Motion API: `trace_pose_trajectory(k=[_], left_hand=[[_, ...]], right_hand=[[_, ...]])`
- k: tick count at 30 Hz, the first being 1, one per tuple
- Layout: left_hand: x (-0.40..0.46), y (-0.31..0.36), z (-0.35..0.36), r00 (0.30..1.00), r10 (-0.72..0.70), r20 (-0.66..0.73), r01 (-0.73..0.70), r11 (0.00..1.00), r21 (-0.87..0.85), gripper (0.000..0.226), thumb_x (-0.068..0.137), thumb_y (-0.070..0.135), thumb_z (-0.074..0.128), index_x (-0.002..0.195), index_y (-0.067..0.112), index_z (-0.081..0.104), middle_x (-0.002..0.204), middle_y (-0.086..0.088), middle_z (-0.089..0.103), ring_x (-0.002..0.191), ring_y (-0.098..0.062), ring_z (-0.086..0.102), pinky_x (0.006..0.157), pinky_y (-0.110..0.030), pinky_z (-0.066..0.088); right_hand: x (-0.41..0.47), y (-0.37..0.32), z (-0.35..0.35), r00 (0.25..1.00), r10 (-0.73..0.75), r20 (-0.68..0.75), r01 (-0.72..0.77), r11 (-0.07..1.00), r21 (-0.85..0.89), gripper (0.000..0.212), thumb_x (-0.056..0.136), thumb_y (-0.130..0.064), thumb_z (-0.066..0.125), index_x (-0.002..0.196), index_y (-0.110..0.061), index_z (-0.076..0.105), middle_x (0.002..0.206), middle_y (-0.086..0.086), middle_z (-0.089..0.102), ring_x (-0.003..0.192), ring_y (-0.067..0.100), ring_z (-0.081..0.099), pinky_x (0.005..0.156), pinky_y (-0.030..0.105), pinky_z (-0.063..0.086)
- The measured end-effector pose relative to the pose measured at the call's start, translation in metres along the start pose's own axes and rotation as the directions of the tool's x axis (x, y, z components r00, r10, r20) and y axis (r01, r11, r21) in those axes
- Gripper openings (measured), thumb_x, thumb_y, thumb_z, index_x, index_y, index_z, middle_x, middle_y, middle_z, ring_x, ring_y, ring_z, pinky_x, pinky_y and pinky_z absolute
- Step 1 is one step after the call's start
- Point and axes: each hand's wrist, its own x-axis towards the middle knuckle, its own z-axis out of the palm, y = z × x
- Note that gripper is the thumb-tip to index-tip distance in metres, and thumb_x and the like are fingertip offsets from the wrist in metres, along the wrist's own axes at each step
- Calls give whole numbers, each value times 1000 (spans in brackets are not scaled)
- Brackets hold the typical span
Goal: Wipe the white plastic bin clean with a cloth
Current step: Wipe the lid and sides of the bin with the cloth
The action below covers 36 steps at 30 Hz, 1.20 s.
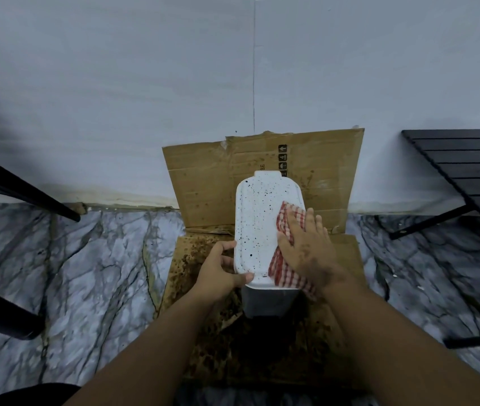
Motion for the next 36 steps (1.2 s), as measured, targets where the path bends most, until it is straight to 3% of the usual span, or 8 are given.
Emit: trace_pose_trajectory(k=[5, 8, 13, 18, 22, 26, 31, 36], left_hand=[[6, -3, -4, 1000, -13, -8, 12, 998, -61, 87, 55, 10, 95, 131, 21, 55, 102, -18, 73, 96, -30, 73, 82, -52, 61], [6, -1, -5, 1000, -14, -13, 13, 995, -94, 86, 54, -1, 95, 128, 14, 56, 98, -21, 73, 92, -33, 74, 75, -50, 62], [6, -5, -6, 1000, -14, 3, 14, 997, -82, 79, 60, -7, 92, 127, 14, 57, 101, -23, 72, 90, -29, 73, 74, -52, 62], [11, -11, -6, 1000, -13, 15, 14, 996, -89, 90, 53, 6, 96, 133, 18, 55, 97, -20, 73, 93, -34, 73, 80, -58, 60], [13, -11, -5, 1000, -9, 11, 10, 992, -122, 94, 46, 12, 98, 130, 19, 57, 98, -24, 71, 92, -36, 73, 80, -57, 61], [15, -8, -5, 1000, -15, 7, 16, 990, -138, 89, 48, 7, 96, 128, 16, 58, 93, -23, 69, 85, -34, 72, 76, -54, 62], [15, -7, -9, 999, -32, 0, 32, 991, -131, 94, 40, 15, 100, 125, 18, 59, 93, -23, 70, 91, -43, 71, 77, -60, 60], [14, -6, -9, 999, -40, 27, 43, 991, -128, 95, 40, 16, 101, 125, 20, 58, 97, -28, 69, 93, -43, 70, 78, -62, 59]], right_hand=[[54, -24, -3, 999, -37, -7, 36, 991, -129, 69, 100, -57, 20, 157, -31, -10, 164, 16, -10, 149, 45, -11, 122, 55, 0], [58, -48, 2, 987, -163, 7, 159, 954, -253, 67, 100, -55, 15, 157, -28, -8, 165, 13, -7, 150, 41, -11, 122, 55, -4], [6, -41, 10, 923, -383, 35, 378, 888, -263, 65, 99, -55, 12, 157, -32, -5, 166, 7, -2, 153, 33, -4, 123, 50, -5], [18, -1, -2, 971, -236, 39, 239, 947, -215, 65, 100, -59, 10, 155, -33, -12, 163, 2, -16, 150, 29, -17, 122, 47, -9], [79, 5, -13, 989, -145, 32, 147, 982, -119, 67, 102, -56, 18, 157, -29, -9, 165, 10, -12, 150, 37, -13, 121, 48, -8], [135, -20, -15, 996, -90, 19, 92, 974, -205, 69, 101, -56, 18, 158, -25, -6, 165, 16, -6, 149, 45, -7, 122, 55, -2], [141, -61, -3, 973, -228, 36, 229, 929, -292, 66, 101, -53, 14, 158, -26, -5, 166, 14, -3, 151, 40, -5, 123, 53, -4], [87, -47, 2, 917, -397, 47, 397, 892, -218, 61, 103, -52, 14, 158, -31, -1, 167, 8, -2, 153, 33, -5, 123, 46, -9]])
